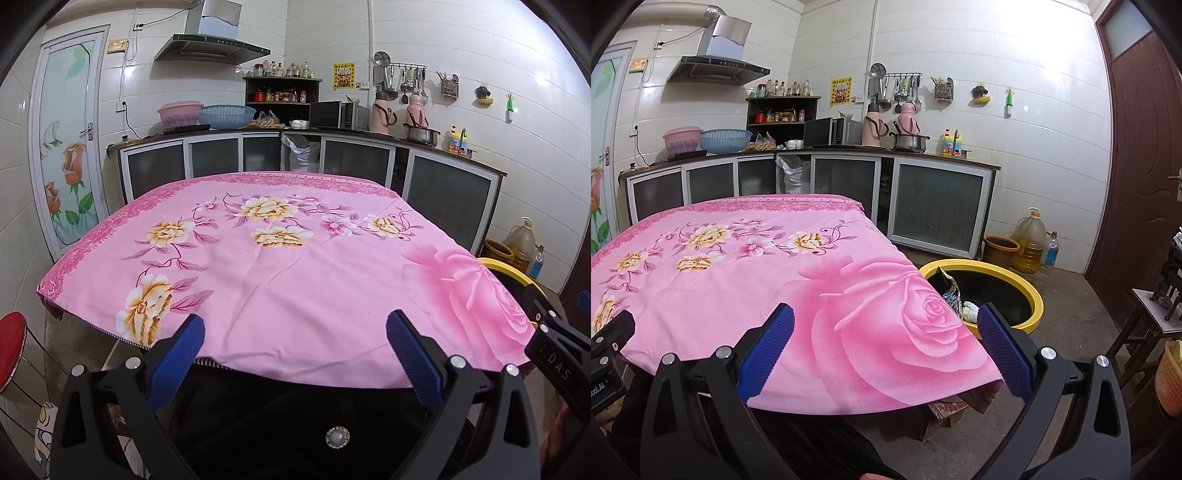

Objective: Collect trash

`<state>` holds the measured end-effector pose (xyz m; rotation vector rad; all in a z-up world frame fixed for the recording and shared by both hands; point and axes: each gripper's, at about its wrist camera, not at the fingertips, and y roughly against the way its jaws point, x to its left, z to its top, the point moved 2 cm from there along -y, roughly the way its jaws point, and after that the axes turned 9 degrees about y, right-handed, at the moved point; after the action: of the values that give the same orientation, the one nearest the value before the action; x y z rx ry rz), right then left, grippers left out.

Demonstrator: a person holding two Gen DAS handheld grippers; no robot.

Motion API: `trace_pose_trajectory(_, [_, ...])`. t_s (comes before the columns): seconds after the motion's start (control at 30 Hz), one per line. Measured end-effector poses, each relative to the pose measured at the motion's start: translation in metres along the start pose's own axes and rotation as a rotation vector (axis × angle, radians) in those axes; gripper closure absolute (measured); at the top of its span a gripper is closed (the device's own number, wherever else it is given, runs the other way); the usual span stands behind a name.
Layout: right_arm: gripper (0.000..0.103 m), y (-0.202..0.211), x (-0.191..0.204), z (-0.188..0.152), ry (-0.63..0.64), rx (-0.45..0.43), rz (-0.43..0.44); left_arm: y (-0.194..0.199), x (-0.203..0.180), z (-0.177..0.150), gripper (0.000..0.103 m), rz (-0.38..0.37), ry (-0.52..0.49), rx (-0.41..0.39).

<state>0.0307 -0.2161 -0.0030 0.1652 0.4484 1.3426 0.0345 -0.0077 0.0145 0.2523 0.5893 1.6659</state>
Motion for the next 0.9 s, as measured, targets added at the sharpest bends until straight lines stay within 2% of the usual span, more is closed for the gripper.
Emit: trace_pose_trajectory(0.9, [0.008,-0.0006,0.0021,-0.0023,0.004,0.004,0.001,-0.0012,0.0005,-0.0018,0.008,-0.005,0.000,0.008])
